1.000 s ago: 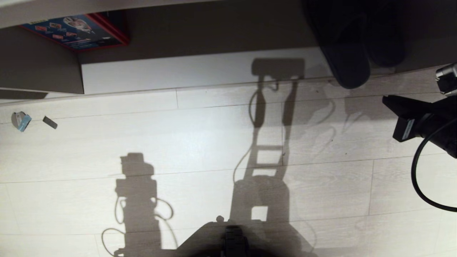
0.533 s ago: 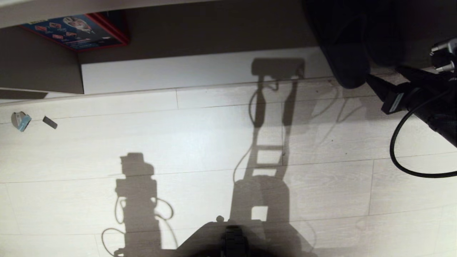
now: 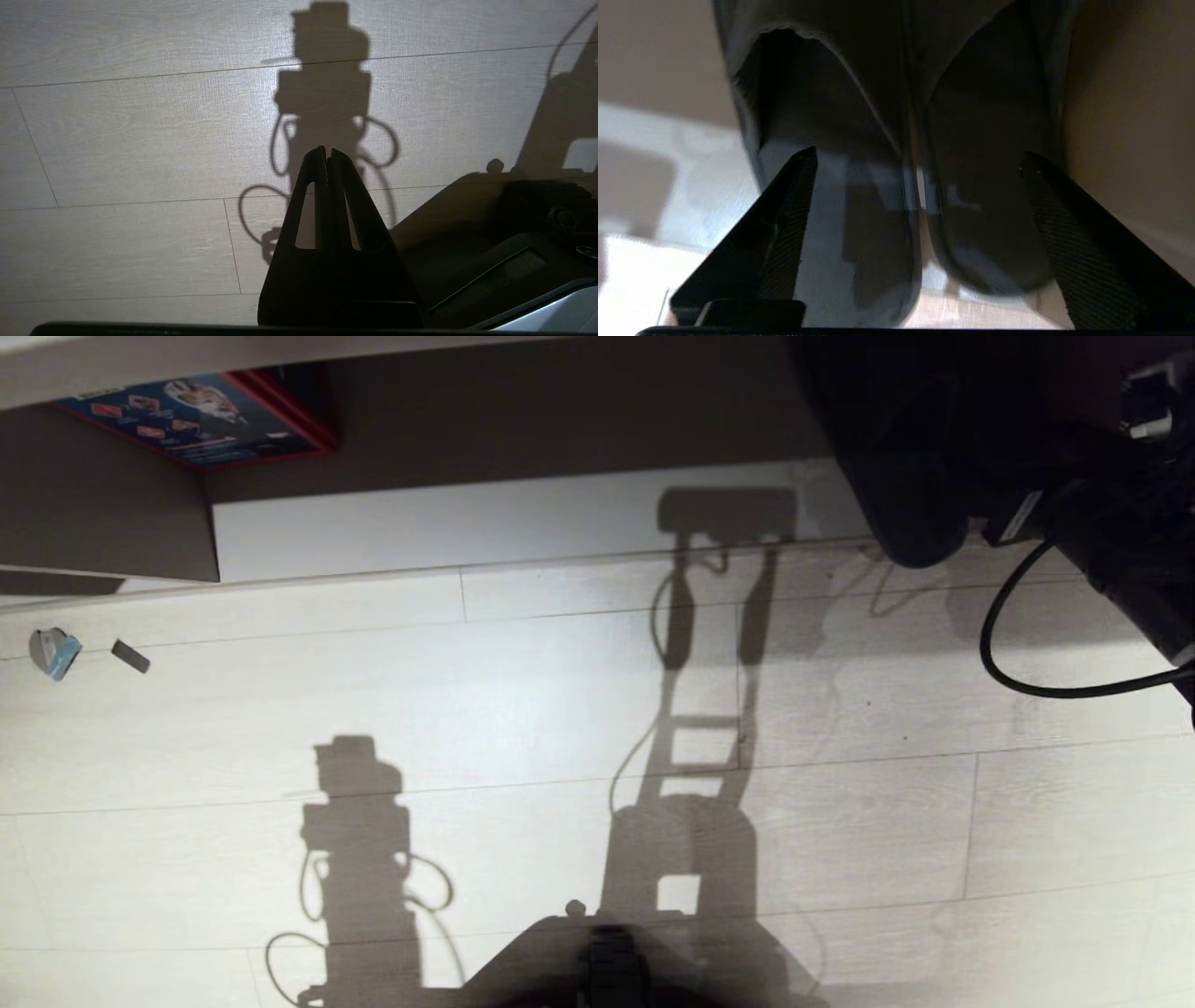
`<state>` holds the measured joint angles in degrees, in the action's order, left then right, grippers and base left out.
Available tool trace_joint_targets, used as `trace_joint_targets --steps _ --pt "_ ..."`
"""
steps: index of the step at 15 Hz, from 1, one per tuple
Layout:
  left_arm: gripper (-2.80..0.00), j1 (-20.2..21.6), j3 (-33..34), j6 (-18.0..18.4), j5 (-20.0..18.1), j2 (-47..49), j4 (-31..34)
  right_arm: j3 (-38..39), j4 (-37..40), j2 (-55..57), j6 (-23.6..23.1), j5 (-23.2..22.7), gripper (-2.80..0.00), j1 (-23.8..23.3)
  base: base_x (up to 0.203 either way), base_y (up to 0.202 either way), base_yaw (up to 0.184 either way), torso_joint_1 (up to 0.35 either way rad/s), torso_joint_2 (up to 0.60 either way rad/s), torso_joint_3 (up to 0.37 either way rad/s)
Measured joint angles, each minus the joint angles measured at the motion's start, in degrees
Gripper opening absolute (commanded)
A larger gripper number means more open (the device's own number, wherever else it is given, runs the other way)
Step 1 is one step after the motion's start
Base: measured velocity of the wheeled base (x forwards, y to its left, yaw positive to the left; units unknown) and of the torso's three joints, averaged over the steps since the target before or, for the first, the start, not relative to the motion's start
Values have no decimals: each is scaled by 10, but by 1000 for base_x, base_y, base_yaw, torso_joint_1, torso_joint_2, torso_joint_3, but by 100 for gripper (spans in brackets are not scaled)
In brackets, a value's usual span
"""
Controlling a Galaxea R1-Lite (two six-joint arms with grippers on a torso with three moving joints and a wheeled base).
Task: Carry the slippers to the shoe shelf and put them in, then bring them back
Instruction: Pick up the slippers in the shoe cabinet
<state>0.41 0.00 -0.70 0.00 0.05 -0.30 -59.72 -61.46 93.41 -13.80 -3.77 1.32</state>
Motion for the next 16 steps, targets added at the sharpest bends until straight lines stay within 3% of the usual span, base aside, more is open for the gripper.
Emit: trace_joint_targets --steps 7,16 --pt "-280 0 0 0 0 0 0 -83 -12 72 2 8 0 -1 0 0 0 0 0 0" --pt "-280 0 0 0 0 0 0 -189 -88 152 51 30 0 5 0 0 0 0 0 0"
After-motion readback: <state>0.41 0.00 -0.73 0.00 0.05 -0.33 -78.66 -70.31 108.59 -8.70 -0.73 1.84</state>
